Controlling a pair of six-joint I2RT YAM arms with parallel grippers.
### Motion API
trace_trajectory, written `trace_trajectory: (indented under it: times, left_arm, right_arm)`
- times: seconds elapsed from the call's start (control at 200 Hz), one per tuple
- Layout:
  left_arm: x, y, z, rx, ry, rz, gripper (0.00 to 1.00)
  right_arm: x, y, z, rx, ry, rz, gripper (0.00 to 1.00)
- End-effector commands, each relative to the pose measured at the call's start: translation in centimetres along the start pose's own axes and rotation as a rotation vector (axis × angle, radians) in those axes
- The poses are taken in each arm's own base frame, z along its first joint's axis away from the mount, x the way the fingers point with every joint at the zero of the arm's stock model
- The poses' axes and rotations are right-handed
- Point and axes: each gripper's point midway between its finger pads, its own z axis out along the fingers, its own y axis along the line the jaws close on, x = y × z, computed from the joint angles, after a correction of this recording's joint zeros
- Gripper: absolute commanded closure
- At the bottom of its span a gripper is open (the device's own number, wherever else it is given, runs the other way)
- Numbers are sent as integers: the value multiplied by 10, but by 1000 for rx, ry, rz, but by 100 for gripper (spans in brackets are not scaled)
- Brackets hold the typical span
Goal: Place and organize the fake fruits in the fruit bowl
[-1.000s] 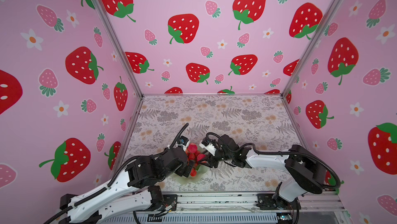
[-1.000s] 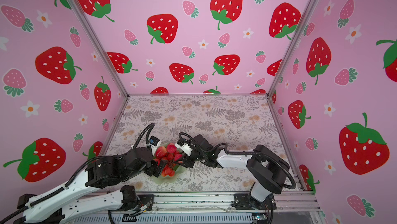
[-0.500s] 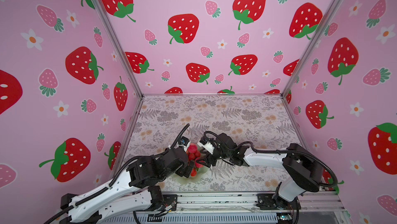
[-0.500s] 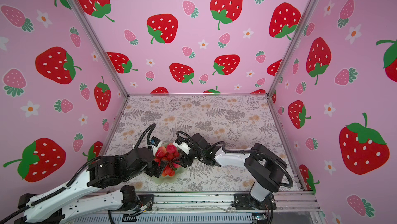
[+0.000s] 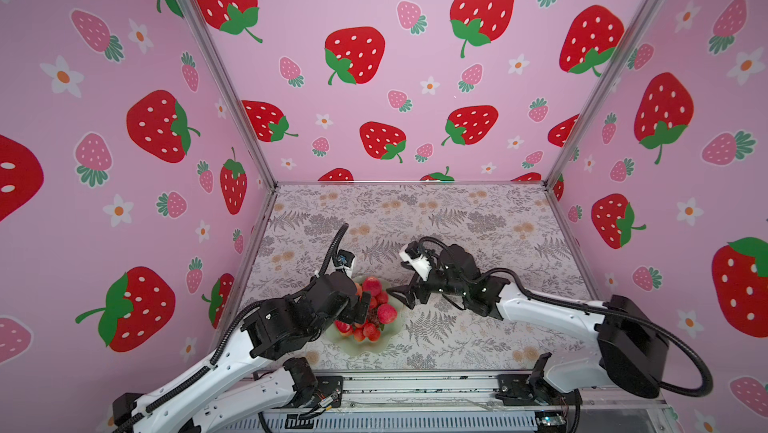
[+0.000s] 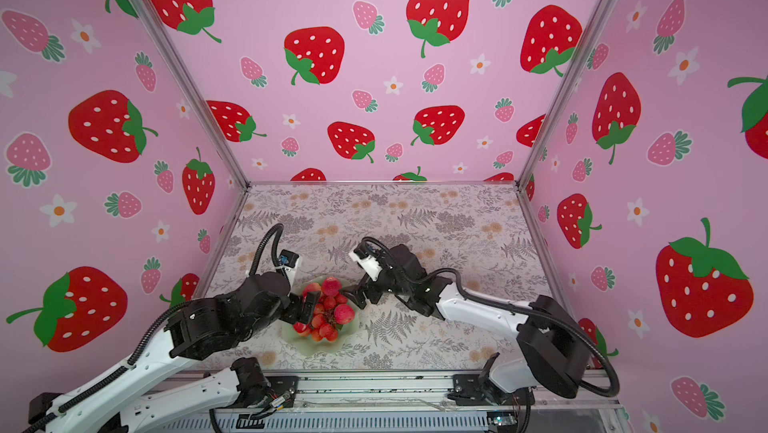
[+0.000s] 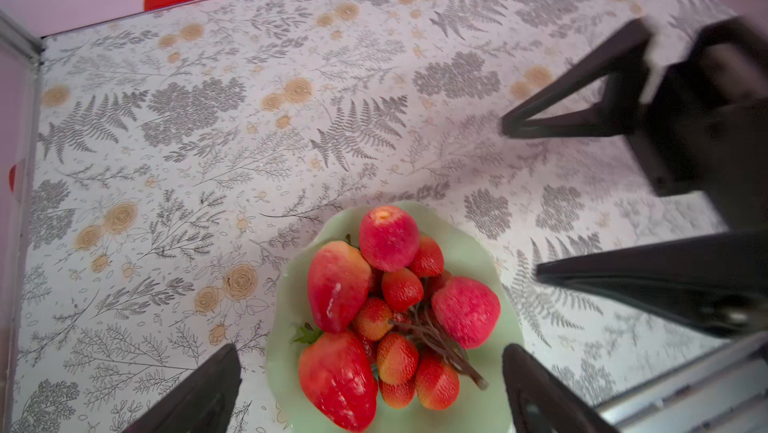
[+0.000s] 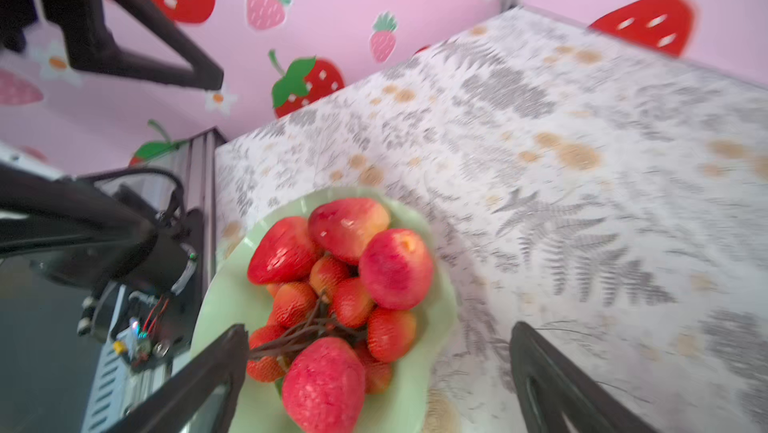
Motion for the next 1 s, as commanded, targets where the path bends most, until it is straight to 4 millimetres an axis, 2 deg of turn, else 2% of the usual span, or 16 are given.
trace_trajectory:
  times: [0.0,0.1,0.185,0.235,0.305,0.405,0.49,0.61,0.67,0.715,0.825,0.941,0.991]
  left_arm:
    - [-13,7,34,22,29,-83,1]
    - [-21,41,69,-53,93,-191,1]
    - [-29,79,92,-147,92,-279,1]
    - [-33,101,104,-218,81,-297,1]
    - [-40,131,113,-354,56,-284,0]
    - [-38,164,123,-524,1,-242,1]
    - [-16,181,139,-583,-43,-219,1]
    - [-2,184,162,-568,-204,-191,1]
    - [-5,185,171,-561,-264,-161,1]
    - [-8,186,175,-556,-241,-142,1]
    - [-20,186,180,-494,-360,-137,1]
    - [2,194,195,-430,-382,-202,1]
    - [-2,194,189,-418,-428,-207,1]
  right_arm:
    - [-7,-69,-42,208,-81,154,1]
    - [-5,-135,-96,408,-147,261,1]
    - [13,-186,-142,637,-161,335,1]
    - [28,-209,-166,764,-161,366,1]
    - [49,-231,-193,922,-159,381,1]
    - [68,-247,-214,1071,-129,305,1]
    - [78,-259,-235,1210,-129,246,1]
    - [95,-268,-260,1366,-153,156,1]
    - [100,-271,-269,1403,-179,140,1]
    - [104,-274,-276,1432,-191,140,1]
    - [117,-281,-281,1453,-205,128,1]
    - [107,-286,-275,1404,-224,59,1]
    - [101,-283,-273,1374,-261,19,1]
